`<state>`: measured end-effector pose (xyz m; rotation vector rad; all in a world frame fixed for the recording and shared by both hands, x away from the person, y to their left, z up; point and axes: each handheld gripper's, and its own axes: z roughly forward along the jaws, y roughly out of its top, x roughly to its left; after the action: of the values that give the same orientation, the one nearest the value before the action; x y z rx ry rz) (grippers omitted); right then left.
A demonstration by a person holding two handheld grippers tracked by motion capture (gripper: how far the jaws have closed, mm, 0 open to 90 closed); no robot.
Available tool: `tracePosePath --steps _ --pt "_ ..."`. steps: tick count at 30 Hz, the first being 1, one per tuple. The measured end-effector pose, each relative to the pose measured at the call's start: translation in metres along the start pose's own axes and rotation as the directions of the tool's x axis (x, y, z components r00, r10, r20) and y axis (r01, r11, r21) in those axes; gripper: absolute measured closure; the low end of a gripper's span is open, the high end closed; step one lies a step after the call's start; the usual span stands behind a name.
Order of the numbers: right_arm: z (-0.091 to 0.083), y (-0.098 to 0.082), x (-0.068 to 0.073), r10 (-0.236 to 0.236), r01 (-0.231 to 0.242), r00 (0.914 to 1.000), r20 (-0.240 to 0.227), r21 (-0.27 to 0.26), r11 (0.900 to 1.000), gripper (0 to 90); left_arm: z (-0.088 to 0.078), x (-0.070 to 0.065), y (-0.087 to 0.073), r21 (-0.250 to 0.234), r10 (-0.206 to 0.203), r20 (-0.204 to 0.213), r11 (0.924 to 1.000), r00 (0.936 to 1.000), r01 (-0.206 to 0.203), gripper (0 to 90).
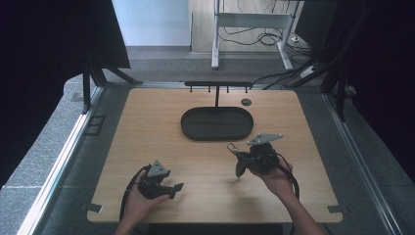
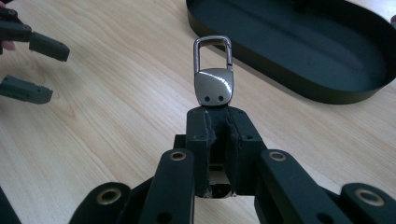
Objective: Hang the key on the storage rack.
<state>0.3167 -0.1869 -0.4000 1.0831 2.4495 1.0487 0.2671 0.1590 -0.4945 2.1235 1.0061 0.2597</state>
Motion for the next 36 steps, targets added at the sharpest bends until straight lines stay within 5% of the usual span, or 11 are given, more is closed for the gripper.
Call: tracePosePath --steps 36 --pt "-0.018 0.018 -0.029 0.068 -0.065 0.9974 0.023 -0.122 0.990 80.9 0.001 0.001 -0.001 0.006 -0.003 0.002 1.0000 1.0000 0.003 28.3"
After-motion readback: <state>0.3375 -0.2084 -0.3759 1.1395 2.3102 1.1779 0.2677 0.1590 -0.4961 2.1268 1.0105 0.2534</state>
